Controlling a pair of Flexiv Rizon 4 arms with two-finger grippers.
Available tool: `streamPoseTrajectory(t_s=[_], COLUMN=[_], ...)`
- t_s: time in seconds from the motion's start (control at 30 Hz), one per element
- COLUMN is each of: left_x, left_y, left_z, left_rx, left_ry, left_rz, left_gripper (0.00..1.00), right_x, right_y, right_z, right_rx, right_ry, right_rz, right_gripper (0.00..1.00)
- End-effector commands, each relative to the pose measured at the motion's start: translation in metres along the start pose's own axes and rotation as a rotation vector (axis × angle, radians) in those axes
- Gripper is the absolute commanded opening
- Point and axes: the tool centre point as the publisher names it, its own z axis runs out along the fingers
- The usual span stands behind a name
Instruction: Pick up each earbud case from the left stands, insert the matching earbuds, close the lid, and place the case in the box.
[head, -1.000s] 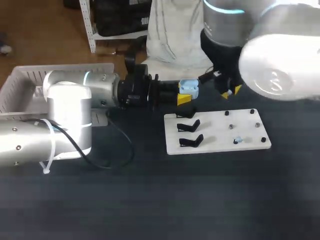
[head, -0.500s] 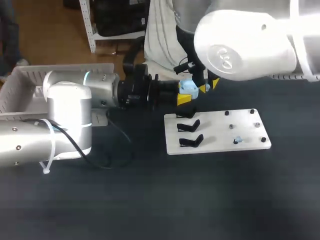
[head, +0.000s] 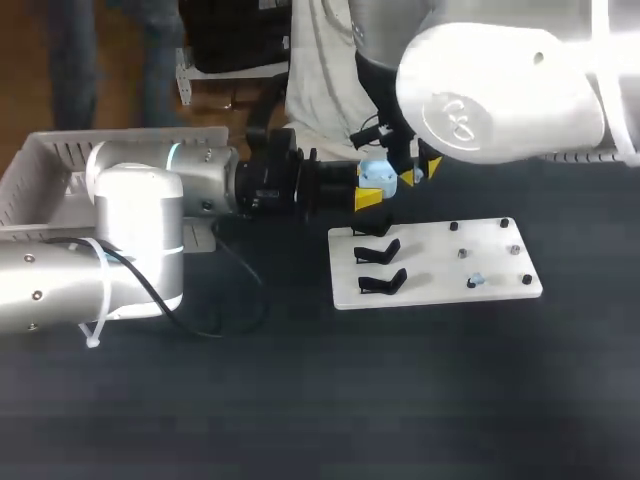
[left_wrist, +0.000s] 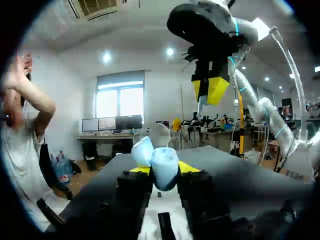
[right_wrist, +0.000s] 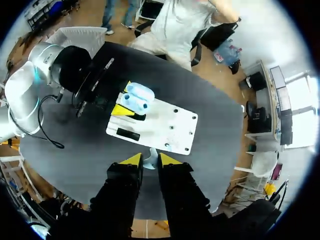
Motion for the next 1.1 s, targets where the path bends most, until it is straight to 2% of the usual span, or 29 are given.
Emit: streamPoseTrajectory(t_s=[0.03,0.23,0.43,0.57,1.1], left_x=[0.0,0.0,0.0,0.0,0.0], left_y=[-0.001,-0.001,-0.001,-0.001,-0.001], left_z=[0.0,0.0,0.0,0.0,0.0], left_rx=[-0.004,-0.004,-0.004,-0.004,-0.004], left_ry=[-0.002,-0.002,-0.002,-0.002,-0.002], left_rz=[0.003,0.003,0.003,0.003,0.003], left_gripper=[0.0,0.0,0.0,0.0,0.0], right_x=[-0.021,-0.034,-0.04,-0.041,-0.041], right_y=[-0.001,-0.003,-0.002,-0.003,-0.003], right_z=[0.015,0.018,0.016,0.014,0.014], right_rx=[-0.008,-0.003,-0.026,-0.083,-0.083], right_ry=[0.104,0.14,0.174,0.179,0.179], right_rz=[0.336,0.501,0.591,0.607,0.607], right_gripper=[0.0,0.0,0.0,0.0,0.0])
